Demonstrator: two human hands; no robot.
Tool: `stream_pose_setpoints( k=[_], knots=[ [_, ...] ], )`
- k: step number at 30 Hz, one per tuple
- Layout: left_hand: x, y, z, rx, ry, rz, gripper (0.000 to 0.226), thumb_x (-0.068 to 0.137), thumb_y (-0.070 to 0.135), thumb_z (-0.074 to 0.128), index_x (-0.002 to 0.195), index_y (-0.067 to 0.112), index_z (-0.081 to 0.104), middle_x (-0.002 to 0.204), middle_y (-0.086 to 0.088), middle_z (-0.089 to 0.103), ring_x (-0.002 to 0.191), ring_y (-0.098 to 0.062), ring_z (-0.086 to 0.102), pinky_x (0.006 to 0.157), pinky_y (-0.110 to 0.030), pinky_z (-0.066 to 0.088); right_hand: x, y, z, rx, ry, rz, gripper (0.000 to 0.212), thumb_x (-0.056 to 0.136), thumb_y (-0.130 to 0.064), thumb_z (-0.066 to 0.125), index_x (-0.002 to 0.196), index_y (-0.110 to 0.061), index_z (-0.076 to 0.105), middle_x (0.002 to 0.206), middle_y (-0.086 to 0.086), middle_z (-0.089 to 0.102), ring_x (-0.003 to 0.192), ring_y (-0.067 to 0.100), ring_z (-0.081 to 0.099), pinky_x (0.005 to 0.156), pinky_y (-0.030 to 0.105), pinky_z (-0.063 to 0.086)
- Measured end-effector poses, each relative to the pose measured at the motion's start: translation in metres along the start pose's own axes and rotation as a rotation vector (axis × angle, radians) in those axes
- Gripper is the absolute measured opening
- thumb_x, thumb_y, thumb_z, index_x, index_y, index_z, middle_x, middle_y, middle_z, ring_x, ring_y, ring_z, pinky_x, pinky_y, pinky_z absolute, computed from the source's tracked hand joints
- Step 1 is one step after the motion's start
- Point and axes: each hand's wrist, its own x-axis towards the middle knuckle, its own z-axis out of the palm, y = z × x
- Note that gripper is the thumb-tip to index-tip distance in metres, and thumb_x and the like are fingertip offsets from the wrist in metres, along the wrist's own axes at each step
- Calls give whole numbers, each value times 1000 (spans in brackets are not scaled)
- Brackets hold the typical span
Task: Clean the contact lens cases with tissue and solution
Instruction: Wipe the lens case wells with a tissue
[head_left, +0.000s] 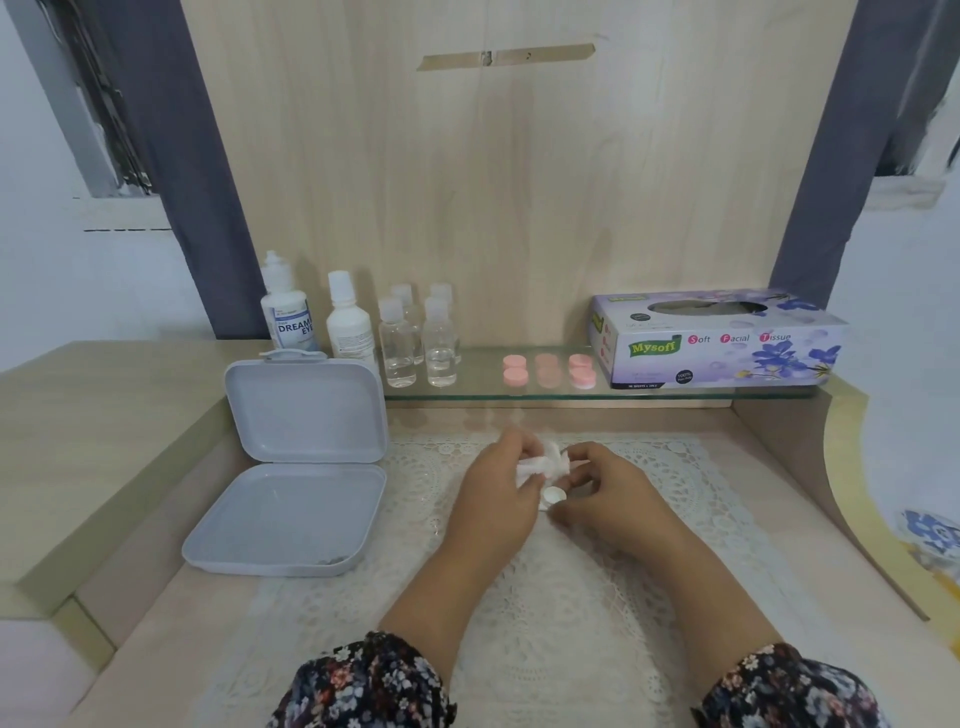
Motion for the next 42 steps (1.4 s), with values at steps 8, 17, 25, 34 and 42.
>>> stream_pose_setpoints(
  k=[8, 17, 25, 34, 42],
  knots=[
    [-6, 4, 4, 432, -170, 150, 29, 90, 9, 49, 115, 24, 50, 102, -1, 50, 86, -19, 51, 67, -29, 42, -1, -2, -1, -6, 1, 8, 50, 72, -11, 74, 115, -27, 55, 93, -7, 63, 76, 10, 63, 58, 27, 54],
    [-1, 7, 10, 434, -221, 32, 36, 91, 5, 48, 121, 24, 45, 113, -3, 46, 102, -20, 47, 77, -26, 40, -2, -2, 0, 6, 8, 16, 49, 72, -9, 73, 115, -25, 55, 90, -9, 63, 68, 9, 61, 53, 24, 47],
    [0, 4, -4, 104, 58, 34, 20, 90, 10, 54, 92, 30, 54, 97, 8, 51, 86, -1, 50, 69, -13, 40, -1, 1, 1, 18, -2, 27, 51, 72, -7, 74, 116, -26, 55, 90, -7, 67, 66, 8, 62, 53, 23, 51],
    [-2, 5, 5, 520, -155, 155, 32, 90, 8, 48, 119, 22, 52, 108, -3, 50, 101, -22, 49, 76, -26, 41, -1, -1, 1, -27, 16, 7, 50, 72, -15, 75, 117, -27, 55, 94, -10, 64, 75, 9, 62, 62, 28, 54],
    [8, 1, -5, -83, 1, -138, 28, 92, 5, 51, 85, 32, 54, 96, 7, 59, 86, -9, 55, 65, -13, 41, -1, 0, 0, -80, -7, -17, 46, 74, -13, 71, 112, -32, 55, 89, -12, 65, 67, 5, 61, 60, 28, 52]
  ],
)
